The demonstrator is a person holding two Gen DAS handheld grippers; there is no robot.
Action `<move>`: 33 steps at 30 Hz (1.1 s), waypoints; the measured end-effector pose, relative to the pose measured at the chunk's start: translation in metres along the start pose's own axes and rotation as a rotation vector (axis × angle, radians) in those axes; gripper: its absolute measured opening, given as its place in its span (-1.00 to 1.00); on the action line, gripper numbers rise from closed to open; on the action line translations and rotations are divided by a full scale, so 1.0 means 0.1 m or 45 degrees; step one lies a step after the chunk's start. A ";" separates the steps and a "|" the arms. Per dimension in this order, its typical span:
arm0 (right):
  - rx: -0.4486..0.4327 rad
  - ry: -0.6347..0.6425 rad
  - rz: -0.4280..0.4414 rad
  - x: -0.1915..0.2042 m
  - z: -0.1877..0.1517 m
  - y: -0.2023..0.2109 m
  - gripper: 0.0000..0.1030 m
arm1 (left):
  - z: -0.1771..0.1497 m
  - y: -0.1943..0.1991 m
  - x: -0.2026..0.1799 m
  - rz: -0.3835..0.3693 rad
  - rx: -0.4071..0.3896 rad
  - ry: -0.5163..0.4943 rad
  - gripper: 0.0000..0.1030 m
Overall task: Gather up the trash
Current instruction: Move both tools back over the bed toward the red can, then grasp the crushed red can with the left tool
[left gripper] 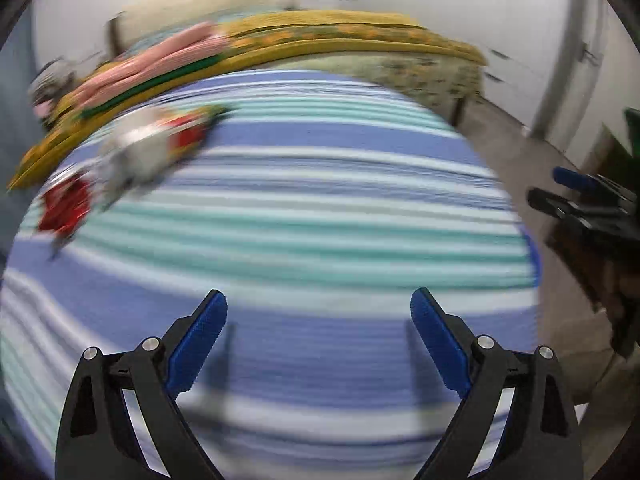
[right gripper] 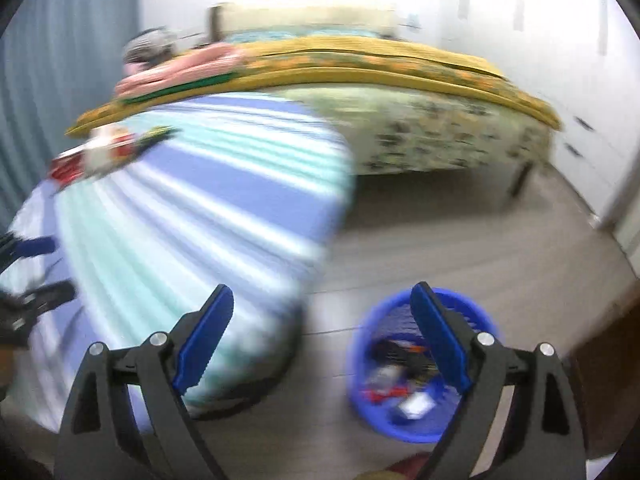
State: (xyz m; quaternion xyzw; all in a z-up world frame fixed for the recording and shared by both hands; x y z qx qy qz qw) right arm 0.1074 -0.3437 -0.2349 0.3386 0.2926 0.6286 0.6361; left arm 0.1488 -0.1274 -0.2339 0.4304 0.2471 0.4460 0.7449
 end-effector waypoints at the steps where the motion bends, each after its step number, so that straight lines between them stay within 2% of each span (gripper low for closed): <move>1: 0.010 0.033 0.048 0.26 0.02 -0.02 0.71 | -0.04 0.01 0.16 0.024 0.001 0.015 0.79; 6: 0.070 0.208 0.158 1.30 0.16 -0.21 0.72 | -0.23 0.06 1.08 0.155 0.035 0.149 0.79; 9: 0.106 0.269 0.171 1.69 0.30 -0.37 0.72 | -0.27 0.07 1.46 0.195 0.048 0.224 0.79; 12: 0.144 0.295 0.195 1.95 0.38 -0.55 0.72 | -0.30 0.05 1.68 0.195 0.057 0.268 0.82; 17: 0.183 0.304 0.210 2.11 0.39 -0.76 0.77 | -0.27 0.01 1.88 0.210 0.060 0.274 0.89; 21: 0.199 0.302 0.229 2.10 0.35 -0.76 0.88 | -0.04 -0.13 2.19 0.226 0.049 0.274 0.89; 27: 0.204 0.308 0.223 2.11 0.35 -0.77 0.91 | 0.42 -0.43 2.55 0.149 0.036 0.296 0.89; 30: 0.204 0.308 0.223 2.11 0.35 -0.77 0.91 | 0.58 -0.51 2.57 0.156 0.027 0.269 0.67; 31: 0.204 0.309 0.223 2.11 0.35 -0.77 0.91 | 0.62 -0.51 2.57 0.152 0.020 0.262 0.49; 32: 0.204 0.309 0.223 2.11 0.35 -0.77 0.91 | 0.65 -0.51 2.56 0.147 0.009 0.257 0.16; 33: 0.204 0.309 0.223 2.11 0.35 -0.77 0.91 | 0.68 -0.51 2.56 0.144 -0.004 0.250 0.09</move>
Point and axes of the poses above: each gripper's, at about its wrist camera, not at the fingertips, and y roughly against the way its jaws point, x to its left, z to its top, the point moved 10 cm from there along -y, roughly the way its jaws point, and after that the axes turned 6 degrees about x, right-handed, at the moved point
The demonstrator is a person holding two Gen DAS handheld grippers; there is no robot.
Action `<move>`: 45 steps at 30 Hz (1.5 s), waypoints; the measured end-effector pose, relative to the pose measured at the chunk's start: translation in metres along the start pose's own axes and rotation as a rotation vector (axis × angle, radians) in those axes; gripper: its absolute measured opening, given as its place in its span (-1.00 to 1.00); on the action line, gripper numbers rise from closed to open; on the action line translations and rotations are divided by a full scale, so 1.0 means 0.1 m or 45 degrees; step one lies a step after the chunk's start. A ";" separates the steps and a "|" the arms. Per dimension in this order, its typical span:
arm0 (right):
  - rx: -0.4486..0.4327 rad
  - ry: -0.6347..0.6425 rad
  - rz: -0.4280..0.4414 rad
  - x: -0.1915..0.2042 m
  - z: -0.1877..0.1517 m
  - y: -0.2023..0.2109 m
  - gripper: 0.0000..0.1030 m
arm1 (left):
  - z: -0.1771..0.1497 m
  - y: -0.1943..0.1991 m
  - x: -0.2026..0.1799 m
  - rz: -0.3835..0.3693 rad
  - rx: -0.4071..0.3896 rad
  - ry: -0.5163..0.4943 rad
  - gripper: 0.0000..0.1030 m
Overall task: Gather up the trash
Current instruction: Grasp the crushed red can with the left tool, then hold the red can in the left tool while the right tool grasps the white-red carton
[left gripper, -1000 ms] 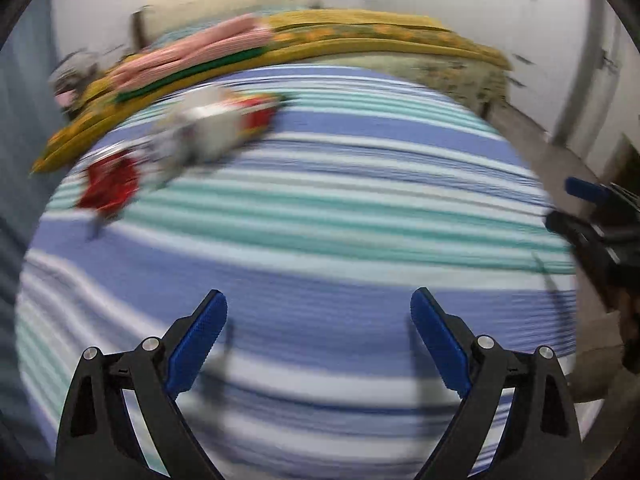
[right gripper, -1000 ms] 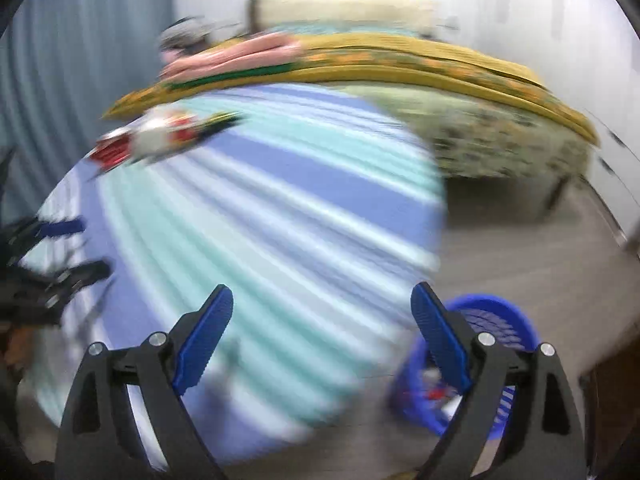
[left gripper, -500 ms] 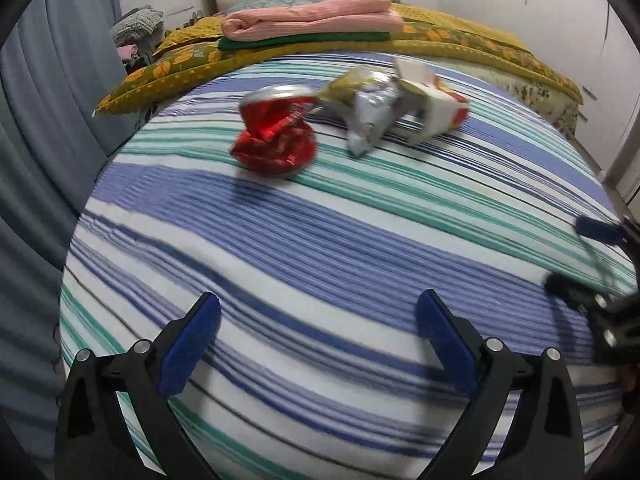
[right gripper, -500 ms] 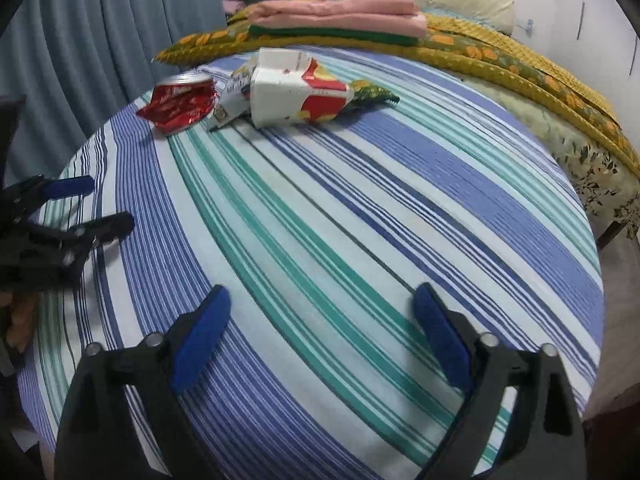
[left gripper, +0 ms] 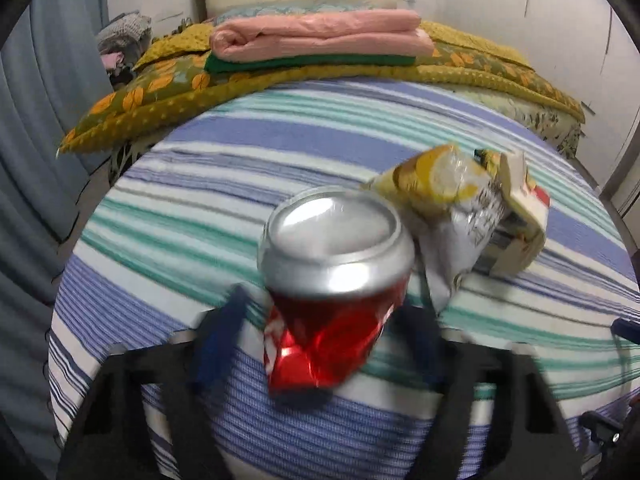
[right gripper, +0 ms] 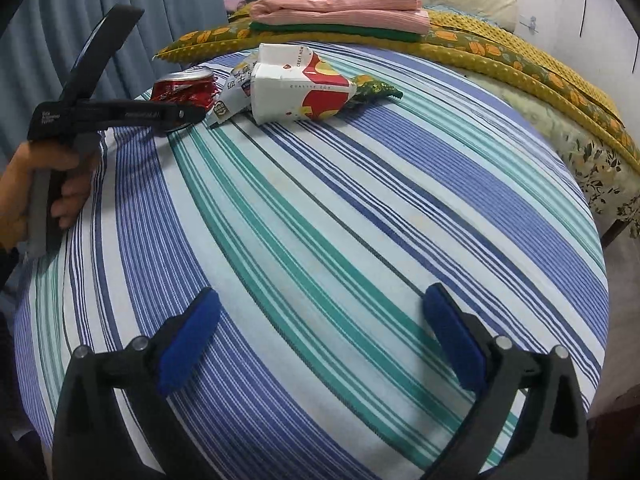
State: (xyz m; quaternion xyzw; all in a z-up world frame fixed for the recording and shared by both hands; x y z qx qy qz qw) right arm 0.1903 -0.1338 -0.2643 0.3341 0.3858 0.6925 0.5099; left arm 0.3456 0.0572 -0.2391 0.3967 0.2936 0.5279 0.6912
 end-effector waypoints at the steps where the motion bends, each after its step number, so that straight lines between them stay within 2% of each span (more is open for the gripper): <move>1: 0.000 0.001 0.001 0.00 0.00 0.00 0.91 | 0.00 0.00 0.00 0.006 -0.001 -0.002 0.09; 5: 0.000 0.001 0.001 0.00 0.00 0.00 0.91 | -0.16 0.10 -0.02 -0.003 -0.001 0.033 0.08; 9: 0.000 0.001 0.001 0.00 0.01 0.00 0.91 | -0.54 0.35 -0.17 -0.055 0.016 0.052 0.09; 12: 0.000 0.001 0.001 0.00 0.01 -0.01 0.91 | -0.80 0.52 -0.33 -0.087 0.019 0.037 0.10; 15: 0.000 0.001 0.000 0.00 0.00 -0.01 0.91 | -0.94 0.59 -0.46 -0.067 0.011 -0.006 0.11; 17: 0.000 0.001 0.000 0.00 0.01 -0.01 0.91 | -0.97 0.59 -0.49 -0.048 0.010 -0.030 0.38; 23: 0.000 0.002 0.001 0.00 0.00 0.00 0.91 | -0.99 0.52 -0.50 -0.023 0.037 -0.055 0.79; 26: 0.000 0.003 0.000 0.00 0.00 0.00 0.91 | -1.01 0.50 -0.48 -0.024 0.051 -0.045 0.89; 35: 0.006 -0.001 -0.001 0.00 0.02 -0.01 0.91 | -1.00 0.50 -0.48 -0.023 0.052 -0.046 0.91; 37: 0.022 -0.035 0.009 -0.01 0.11 -0.03 0.91 | -1.01 0.50 -0.47 -0.022 0.053 -0.043 0.91; 41: -0.029 -0.189 0.124 0.04 0.58 -0.05 0.91 | -1.01 0.50 -0.47 -0.024 0.054 -0.040 0.91; 45: -0.069 -0.163 0.110 0.24 1.09 -0.16 0.91 | -1.01 0.50 -0.47 -0.025 0.054 -0.039 0.91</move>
Point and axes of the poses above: each gripper's, at about its wrist camera, not at the fingertips, and y roughly against the way its jaws point, x to its left, z to its top, the point moved 10 cm from there along -y, roughly the way its jaws point, and after that the axes turned 6 degrees about x, right-handed, at the moved point
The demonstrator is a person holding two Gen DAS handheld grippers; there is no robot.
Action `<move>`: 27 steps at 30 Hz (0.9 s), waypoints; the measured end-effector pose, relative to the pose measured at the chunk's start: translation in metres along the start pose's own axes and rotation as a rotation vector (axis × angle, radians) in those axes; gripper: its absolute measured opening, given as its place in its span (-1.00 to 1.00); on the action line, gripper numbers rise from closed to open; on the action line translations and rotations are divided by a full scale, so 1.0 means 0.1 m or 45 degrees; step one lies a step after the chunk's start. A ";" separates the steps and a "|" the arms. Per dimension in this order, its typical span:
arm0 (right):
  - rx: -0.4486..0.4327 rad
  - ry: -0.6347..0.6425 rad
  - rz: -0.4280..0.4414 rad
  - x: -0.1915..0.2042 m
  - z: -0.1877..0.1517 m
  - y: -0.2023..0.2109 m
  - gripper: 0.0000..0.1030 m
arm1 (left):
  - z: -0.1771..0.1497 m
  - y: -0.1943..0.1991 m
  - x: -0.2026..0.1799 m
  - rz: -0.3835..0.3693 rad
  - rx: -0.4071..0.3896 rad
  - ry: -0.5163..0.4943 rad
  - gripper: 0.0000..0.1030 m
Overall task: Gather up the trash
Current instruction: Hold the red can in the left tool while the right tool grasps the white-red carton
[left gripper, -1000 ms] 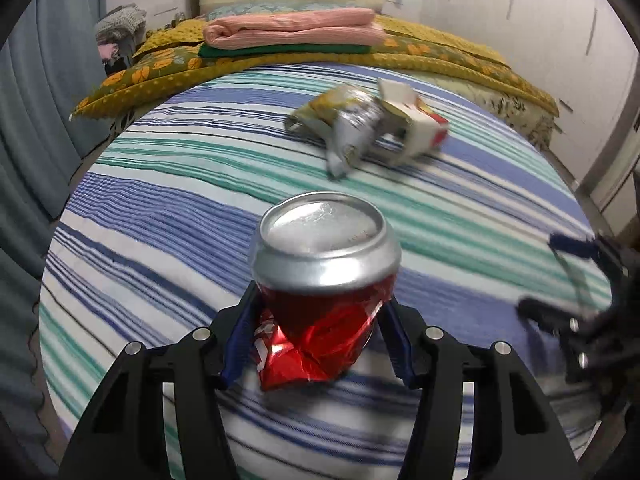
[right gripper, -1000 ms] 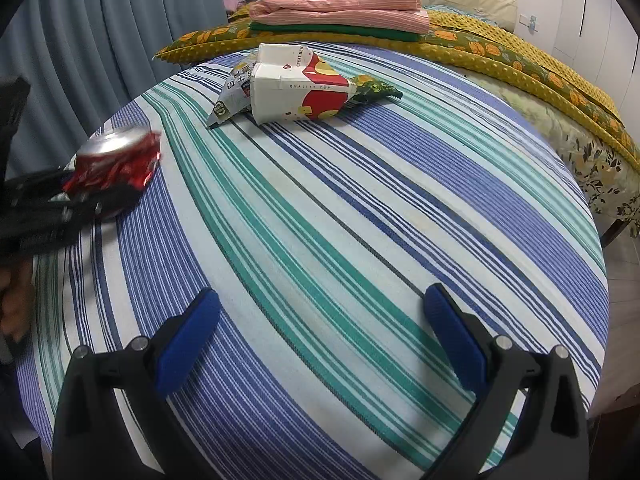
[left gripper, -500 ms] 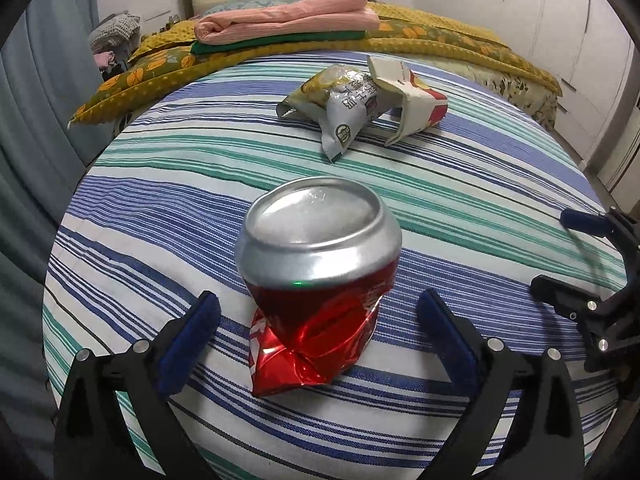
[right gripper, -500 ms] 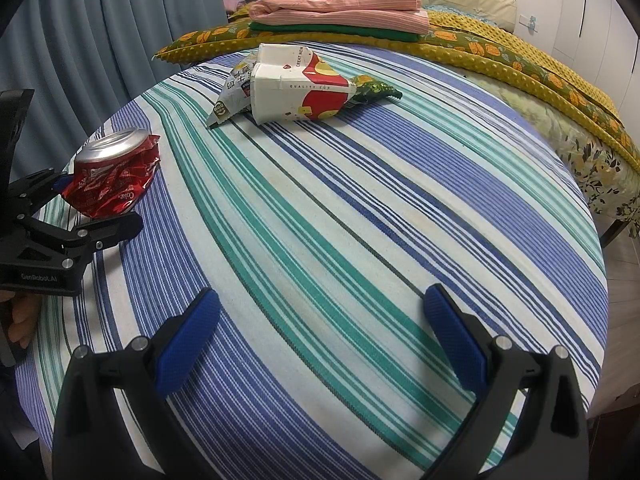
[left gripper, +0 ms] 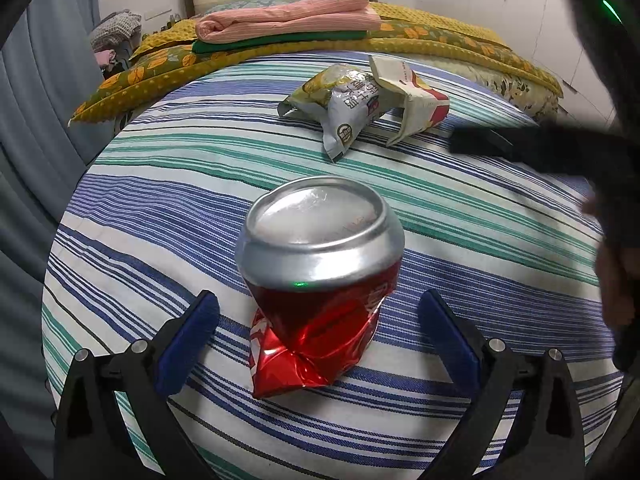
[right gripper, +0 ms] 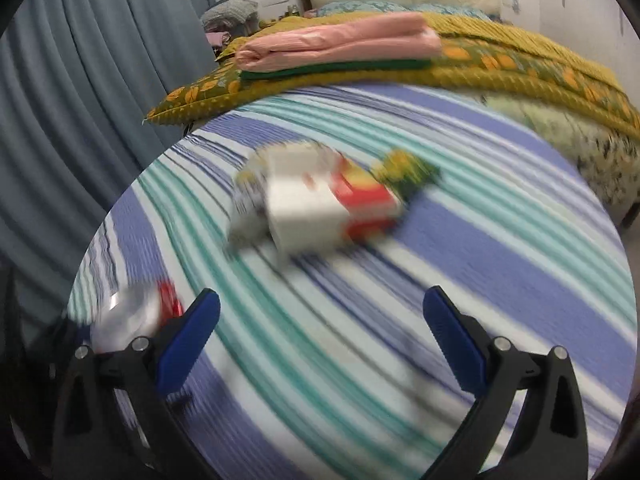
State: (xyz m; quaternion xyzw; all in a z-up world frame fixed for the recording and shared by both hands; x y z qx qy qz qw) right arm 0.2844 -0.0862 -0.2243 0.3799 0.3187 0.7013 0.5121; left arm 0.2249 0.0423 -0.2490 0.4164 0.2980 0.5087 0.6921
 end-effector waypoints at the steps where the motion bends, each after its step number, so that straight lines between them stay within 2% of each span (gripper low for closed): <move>1: 0.017 0.016 -0.020 0.06 0.07 -0.08 0.90 | 0.00 0.00 0.00 0.000 0.000 0.000 0.91; 3: 0.032 0.036 -0.105 0.05 0.16 -0.24 0.90 | 0.00 0.00 0.00 0.000 0.000 0.000 0.91; 5: -0.004 0.008 -0.202 -0.08 0.23 -0.27 0.87 | 0.00 0.00 0.00 0.001 0.000 0.000 0.91; 6: -0.019 -0.028 -0.217 -0.17 0.25 -0.28 0.71 | 0.00 0.00 0.00 0.001 0.000 0.000 0.91; 7: -0.018 -0.060 -0.196 -0.24 0.25 -0.29 0.20 | 0.00 0.00 0.00 0.000 0.000 0.000 0.91; 8: -0.011 -0.078 -0.155 -0.28 0.23 -0.29 0.02 | 0.00 0.00 0.00 0.000 0.000 0.000 0.91; 10: -0.011 -0.067 -0.161 -0.37 0.17 -0.23 -0.49 | 0.00 0.00 0.00 0.000 0.000 0.000 0.91; 12: -0.022 -0.045 -0.141 -0.43 0.10 -0.11 -0.65 | 0.00 0.00 0.00 0.000 0.000 0.000 0.91; 15: -0.010 -0.021 -0.076 -0.52 -0.12 0.10 -0.67 | 0.00 0.00 0.00 0.001 0.000 0.000 0.91; 19: 0.069 -0.090 0.042 -0.68 -0.55 0.32 -0.67 | 0.00 0.00 0.01 0.001 0.000 -0.001 0.91; 22: 0.108 -0.164 0.039 -0.92 -0.82 0.45 -0.63 | 0.00 0.00 0.01 0.000 0.000 -0.001 0.91; 23: 0.104 -0.168 0.011 -0.97 -0.86 0.49 -0.46 | 0.00 0.00 0.01 0.000 0.000 0.000 0.91; 24: 0.089 -0.159 -0.027 -1.03 -0.88 0.54 0.06 | 0.00 0.00 0.01 0.000 0.000 0.000 0.91; 25: 0.063 -0.144 -0.058 -1.06 -0.87 0.59 0.22 | 0.00 0.00 0.01 0.000 0.000 0.000 0.91; 27: 0.041 -0.119 -0.069 -1.05 -0.82 0.62 0.22 | 0.00 0.00 0.01 0.000 0.000 0.000 0.91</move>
Point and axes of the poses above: each gripper's, at about its wrist camera, not at the fingertips, and y roughly against the way its jaws point, x to its left, z to its top, the point moved 10 cm from there along -y, roughly the way its jaws point, and after that the axes turned 6 degrees about x, right-handed, at the moved point
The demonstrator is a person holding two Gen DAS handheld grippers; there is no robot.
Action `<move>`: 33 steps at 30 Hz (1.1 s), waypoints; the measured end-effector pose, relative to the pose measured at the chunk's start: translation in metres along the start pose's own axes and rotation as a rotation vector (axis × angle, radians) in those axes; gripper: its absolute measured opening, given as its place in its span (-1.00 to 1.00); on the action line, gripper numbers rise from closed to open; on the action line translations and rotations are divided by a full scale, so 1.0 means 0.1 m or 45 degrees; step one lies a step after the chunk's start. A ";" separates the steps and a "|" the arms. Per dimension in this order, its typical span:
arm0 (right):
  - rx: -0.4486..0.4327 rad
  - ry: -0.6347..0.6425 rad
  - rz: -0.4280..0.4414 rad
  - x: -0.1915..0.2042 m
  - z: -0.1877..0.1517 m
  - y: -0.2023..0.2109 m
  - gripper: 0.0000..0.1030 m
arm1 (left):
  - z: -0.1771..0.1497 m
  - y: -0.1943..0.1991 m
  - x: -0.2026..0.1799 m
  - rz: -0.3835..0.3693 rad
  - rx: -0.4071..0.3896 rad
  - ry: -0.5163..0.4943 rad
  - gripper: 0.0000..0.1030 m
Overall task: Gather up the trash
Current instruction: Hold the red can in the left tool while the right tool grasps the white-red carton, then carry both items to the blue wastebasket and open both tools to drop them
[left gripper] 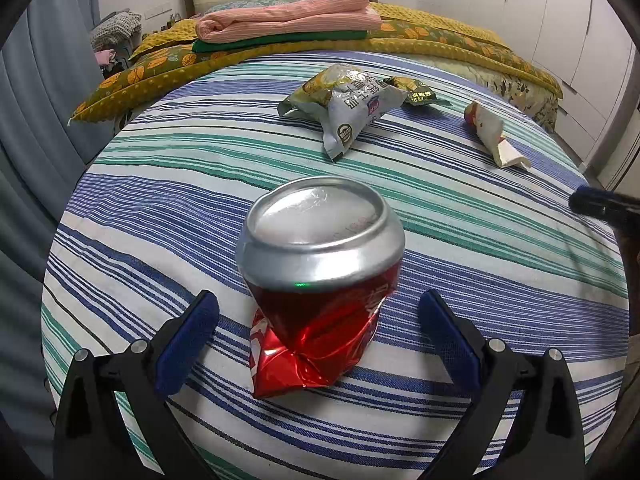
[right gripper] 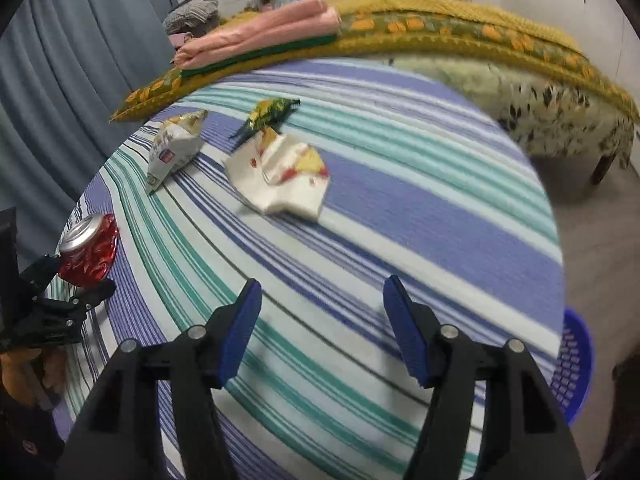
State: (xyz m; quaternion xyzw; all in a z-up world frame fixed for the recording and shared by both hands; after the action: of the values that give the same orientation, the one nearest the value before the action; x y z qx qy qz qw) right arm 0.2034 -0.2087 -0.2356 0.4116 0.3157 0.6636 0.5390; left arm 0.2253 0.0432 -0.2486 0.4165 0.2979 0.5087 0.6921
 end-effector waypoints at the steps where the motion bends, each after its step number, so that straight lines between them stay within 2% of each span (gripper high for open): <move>1: -0.003 0.005 0.009 0.03 0.04 0.00 0.22 | 0.00 0.00 0.00 0.000 0.000 0.000 0.91; 4: -0.040 0.050 0.023 0.19 0.20 -0.01 0.26 | 0.00 0.00 0.00 0.000 0.000 0.000 0.91; 7: -0.079 0.165 0.021 0.55 0.37 -0.07 0.28 | 0.00 0.00 0.00 0.000 0.000 0.000 0.91; 10: -0.078 0.253 -0.093 0.76 0.54 -0.28 0.28 | 0.00 0.00 0.00 0.000 0.000 0.000 0.91; 12: -0.076 0.209 -0.183 0.69 0.67 -0.44 0.28 | 0.00 0.00 0.00 0.000 0.000 0.000 0.91; 14: -0.071 0.145 -0.197 0.57 0.76 -0.54 0.05 | 0.00 0.00 0.00 -0.001 0.000 0.000 0.91; 15: -0.049 0.118 -0.191 0.52 0.78 -0.61 -0.34 | 0.00 0.00 0.00 -0.001 0.000 0.000 0.91; 16: -0.042 0.094 -0.178 0.47 0.79 -0.62 -0.50 | 0.00 0.00 0.00 -0.001 0.000 0.000 0.91; 17: -0.044 0.077 -0.141 0.45 0.80 -0.60 -0.77 | 0.00 0.00 0.00 -0.001 0.000 0.000 0.91; 18: -0.034 0.070 -0.121 0.45 0.77 -0.56 -0.85 | 0.00 0.00 0.01 -0.001 0.000 0.000 0.91; 27: -0.027 0.075 0.187 0.58 0.21 0.08 -0.87 | 0.00 0.01 0.02 -0.012 -0.002 0.005 0.91; 33: -0.064 0.066 0.238 0.48 -0.19 0.52 -0.87 | -0.04 0.11 0.07 -0.163 -0.041 0.042 0.91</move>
State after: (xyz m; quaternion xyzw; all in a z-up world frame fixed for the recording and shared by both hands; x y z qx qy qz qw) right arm 0.1593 -0.1731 -0.1900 0.4084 0.2730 0.7291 0.4765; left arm 0.2190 0.0525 -0.2411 0.3770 0.3270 0.4749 0.7248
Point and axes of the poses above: each gripper's, at about its wrist camera, not at the fingertips, and y roughly against the way its jaws point, x to its left, z to its top, the point moved 10 cm from there along -y, roughly the way its jaws point, and after that the axes turned 6 degrees about x, right-handed, at the moved point
